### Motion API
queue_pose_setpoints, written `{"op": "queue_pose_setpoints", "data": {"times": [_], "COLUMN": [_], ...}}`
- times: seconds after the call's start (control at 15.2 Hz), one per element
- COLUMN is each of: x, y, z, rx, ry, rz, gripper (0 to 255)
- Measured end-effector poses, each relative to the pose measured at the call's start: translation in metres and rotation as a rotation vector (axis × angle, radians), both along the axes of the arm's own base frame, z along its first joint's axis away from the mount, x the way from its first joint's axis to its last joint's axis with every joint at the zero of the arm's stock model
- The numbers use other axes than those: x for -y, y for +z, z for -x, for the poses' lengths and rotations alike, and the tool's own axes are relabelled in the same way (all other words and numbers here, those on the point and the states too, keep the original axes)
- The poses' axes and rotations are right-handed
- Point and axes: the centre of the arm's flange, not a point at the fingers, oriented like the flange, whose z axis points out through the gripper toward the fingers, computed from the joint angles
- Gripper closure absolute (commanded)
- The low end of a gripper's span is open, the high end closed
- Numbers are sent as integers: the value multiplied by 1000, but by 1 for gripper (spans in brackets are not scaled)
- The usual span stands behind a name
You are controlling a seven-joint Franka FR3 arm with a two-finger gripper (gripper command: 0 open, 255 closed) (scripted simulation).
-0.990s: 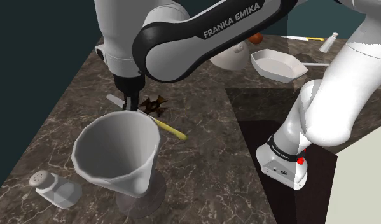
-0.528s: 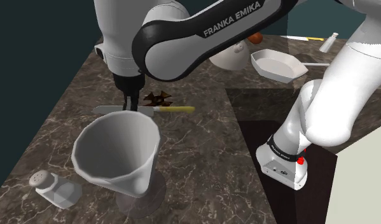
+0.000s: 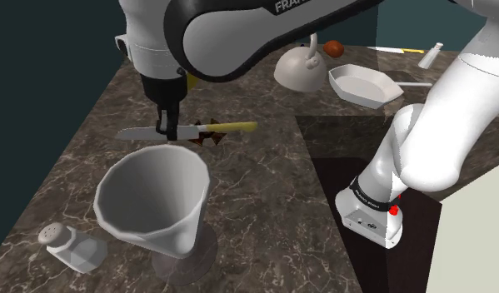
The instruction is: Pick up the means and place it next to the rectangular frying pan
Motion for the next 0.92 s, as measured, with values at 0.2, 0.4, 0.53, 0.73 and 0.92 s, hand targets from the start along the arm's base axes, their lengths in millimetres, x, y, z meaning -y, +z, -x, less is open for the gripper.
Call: {"op": "queue_pose_setpoints", "data": {"times": [0.2,0.4,0.53,0.73,0.92], "x": [0,1,0,0,0], "y": [16,32,42,58,73], "z": [1,2,0,0,0], "rx": [0,0,0,0,0], "ry": [0,0,0,0,0], "rz": [0,0,0,0,0], "gripper": [255,255,255,255,255]}}
